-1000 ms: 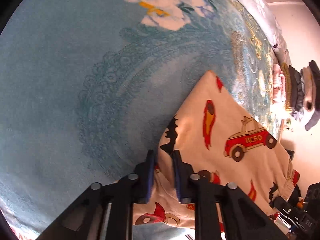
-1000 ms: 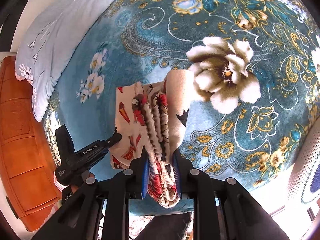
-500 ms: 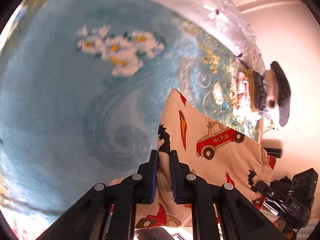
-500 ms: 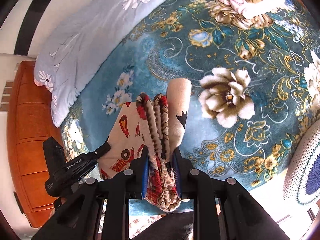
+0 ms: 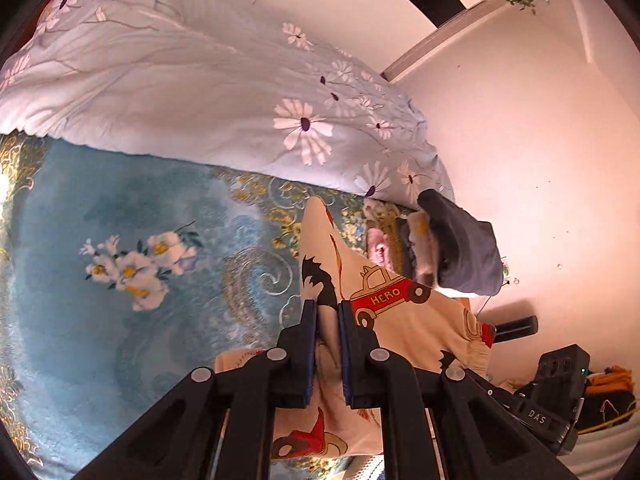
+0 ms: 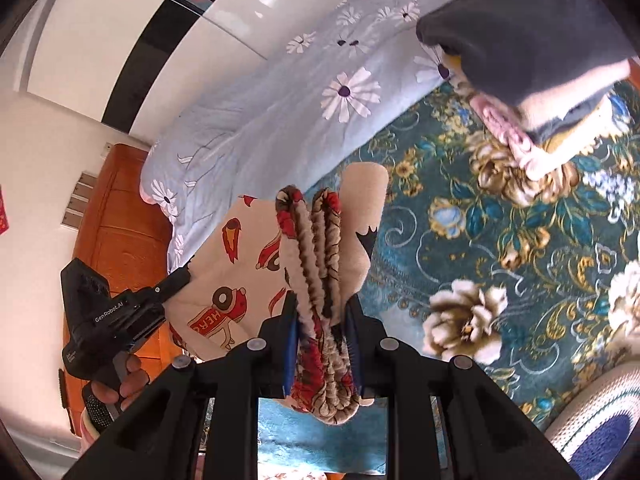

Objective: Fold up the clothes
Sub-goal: 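Lift the folded pants with both grippers and carry them onto the dark grey cushion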

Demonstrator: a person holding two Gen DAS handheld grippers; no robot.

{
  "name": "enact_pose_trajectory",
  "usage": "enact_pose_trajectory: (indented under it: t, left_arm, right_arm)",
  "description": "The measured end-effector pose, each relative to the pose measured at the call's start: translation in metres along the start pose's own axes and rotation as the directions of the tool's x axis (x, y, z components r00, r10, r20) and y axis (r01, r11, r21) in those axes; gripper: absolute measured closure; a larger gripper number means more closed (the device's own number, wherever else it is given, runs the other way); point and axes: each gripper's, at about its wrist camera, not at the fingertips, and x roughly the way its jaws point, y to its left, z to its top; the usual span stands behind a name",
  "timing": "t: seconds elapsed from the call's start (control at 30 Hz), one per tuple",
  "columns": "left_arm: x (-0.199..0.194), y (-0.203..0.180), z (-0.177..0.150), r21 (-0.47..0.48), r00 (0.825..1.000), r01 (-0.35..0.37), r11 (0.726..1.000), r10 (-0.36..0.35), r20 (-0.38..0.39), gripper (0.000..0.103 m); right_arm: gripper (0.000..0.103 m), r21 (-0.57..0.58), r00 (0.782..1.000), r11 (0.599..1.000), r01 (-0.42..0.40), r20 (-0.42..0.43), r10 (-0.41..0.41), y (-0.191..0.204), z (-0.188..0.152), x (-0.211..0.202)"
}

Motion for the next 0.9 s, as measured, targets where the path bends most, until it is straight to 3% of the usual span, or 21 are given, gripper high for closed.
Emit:
enact_pose_trajectory:
  t: [0.23,0.4,0.7,0.9]
  left_arm:
    - [0.047,-0.12,0.034,0.041,0.997,0.07,0.997,-0.071,0.018,0.092]
    - [0.097,-0.204,0.055,0.048,0.99,0.138,0.989,-0.138,0.001,0.092]
    - [0.199,-0.313,0.079,0.189,0.992,0.1,0.977,-0.085,-0.088,0.093]
    - [0.259,-0.346,0.087,0.245,0.99,0.08,0.966,-0.048,-0.133,0.094]
  right_arm:
    - [0.081,-0.097,0.997,0.995,-0.007,0.075,0.014,-0.048,0.104,-0.082]
    - [0.081,-0.093,0.994,0.995,0.019,0.109,-0.009,-0.105,0.174,-0.127]
    - [0.081,-0.048,0.986,0.995,0.088,0.143,-0.081,-0.198,0.271,-0.157]
    - [0.081,0.006,0.982,0.993,0.122,0.143,-0.121,-0.256,0.32,-0.15]
